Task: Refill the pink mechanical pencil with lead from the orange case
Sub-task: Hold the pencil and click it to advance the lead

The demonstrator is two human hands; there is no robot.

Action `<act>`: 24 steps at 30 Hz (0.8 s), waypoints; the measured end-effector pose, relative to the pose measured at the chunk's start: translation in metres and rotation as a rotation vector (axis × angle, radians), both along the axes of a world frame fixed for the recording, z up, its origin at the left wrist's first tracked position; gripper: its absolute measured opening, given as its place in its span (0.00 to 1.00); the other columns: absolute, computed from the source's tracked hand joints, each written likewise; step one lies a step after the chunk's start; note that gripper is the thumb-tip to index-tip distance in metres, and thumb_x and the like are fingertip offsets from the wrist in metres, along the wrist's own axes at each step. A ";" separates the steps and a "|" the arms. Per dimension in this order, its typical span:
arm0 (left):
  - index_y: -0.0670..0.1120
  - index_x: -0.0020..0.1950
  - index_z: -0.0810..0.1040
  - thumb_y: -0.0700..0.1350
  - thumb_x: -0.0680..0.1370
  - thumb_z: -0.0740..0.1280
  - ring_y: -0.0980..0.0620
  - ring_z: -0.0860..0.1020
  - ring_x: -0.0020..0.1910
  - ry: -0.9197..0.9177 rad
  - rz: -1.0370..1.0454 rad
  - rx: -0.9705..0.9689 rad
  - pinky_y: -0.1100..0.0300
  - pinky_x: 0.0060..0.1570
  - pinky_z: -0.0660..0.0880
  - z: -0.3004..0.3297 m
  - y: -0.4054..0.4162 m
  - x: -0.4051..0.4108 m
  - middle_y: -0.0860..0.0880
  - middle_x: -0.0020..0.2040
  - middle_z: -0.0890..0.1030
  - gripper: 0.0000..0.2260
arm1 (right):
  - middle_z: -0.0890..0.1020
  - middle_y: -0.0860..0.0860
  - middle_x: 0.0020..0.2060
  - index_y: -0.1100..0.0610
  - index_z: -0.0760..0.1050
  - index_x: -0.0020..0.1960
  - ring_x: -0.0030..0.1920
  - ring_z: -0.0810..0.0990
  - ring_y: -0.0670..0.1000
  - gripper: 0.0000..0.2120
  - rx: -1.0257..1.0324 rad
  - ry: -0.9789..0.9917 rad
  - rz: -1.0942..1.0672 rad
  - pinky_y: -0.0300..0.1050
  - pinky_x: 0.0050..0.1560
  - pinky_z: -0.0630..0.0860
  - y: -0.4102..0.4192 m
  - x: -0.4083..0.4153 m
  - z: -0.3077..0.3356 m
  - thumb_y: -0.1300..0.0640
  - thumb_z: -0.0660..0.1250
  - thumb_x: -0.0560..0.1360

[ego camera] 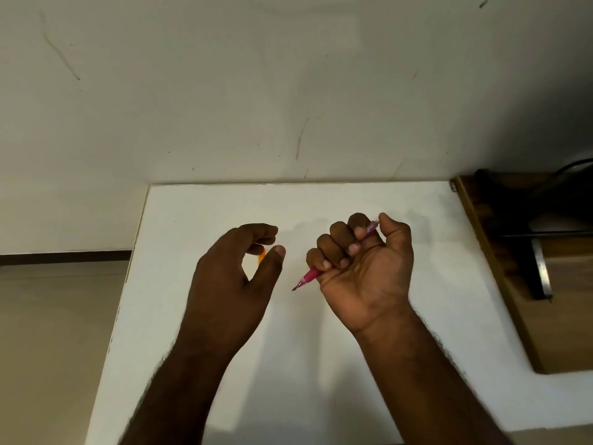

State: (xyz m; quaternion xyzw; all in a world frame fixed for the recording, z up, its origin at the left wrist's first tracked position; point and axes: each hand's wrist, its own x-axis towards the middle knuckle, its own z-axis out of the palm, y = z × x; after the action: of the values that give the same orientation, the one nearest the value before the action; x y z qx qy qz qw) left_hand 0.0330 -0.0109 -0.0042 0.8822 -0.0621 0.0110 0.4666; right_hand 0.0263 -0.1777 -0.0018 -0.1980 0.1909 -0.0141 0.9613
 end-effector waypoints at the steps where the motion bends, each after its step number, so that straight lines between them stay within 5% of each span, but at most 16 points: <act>1: 0.55 0.59 0.80 0.55 0.77 0.67 0.65 0.78 0.53 -0.001 0.003 0.000 0.73 0.40 0.70 0.000 0.000 0.001 0.63 0.53 0.82 0.12 | 0.64 0.49 0.26 0.55 0.66 0.33 0.25 0.60 0.49 0.20 0.004 -0.001 0.002 0.42 0.30 0.63 0.000 0.000 0.000 0.44 0.53 0.78; 15: 0.53 0.60 0.80 0.49 0.80 0.66 0.65 0.78 0.53 0.040 0.000 0.029 0.80 0.50 0.66 -0.006 -0.001 0.008 0.61 0.54 0.82 0.10 | 0.64 0.49 0.27 0.55 0.66 0.33 0.26 0.59 0.49 0.19 -0.007 0.017 -0.059 0.43 0.31 0.62 -0.009 0.004 -0.003 0.45 0.53 0.77; 24: 0.54 0.67 0.75 0.50 0.79 0.68 0.56 0.76 0.60 0.004 -0.016 0.076 0.54 0.61 0.73 -0.007 0.003 0.011 0.59 0.63 0.78 0.16 | 0.64 0.49 0.28 0.55 0.67 0.33 0.27 0.60 0.49 0.20 0.012 -0.015 -0.035 0.43 0.32 0.63 -0.010 0.009 -0.003 0.44 0.53 0.78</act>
State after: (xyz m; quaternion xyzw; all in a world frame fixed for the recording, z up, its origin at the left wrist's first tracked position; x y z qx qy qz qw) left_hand 0.0443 -0.0077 -0.0107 0.8988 -0.0685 0.0032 0.4330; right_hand 0.0350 -0.1878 -0.0051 -0.1886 0.1871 -0.0310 0.9636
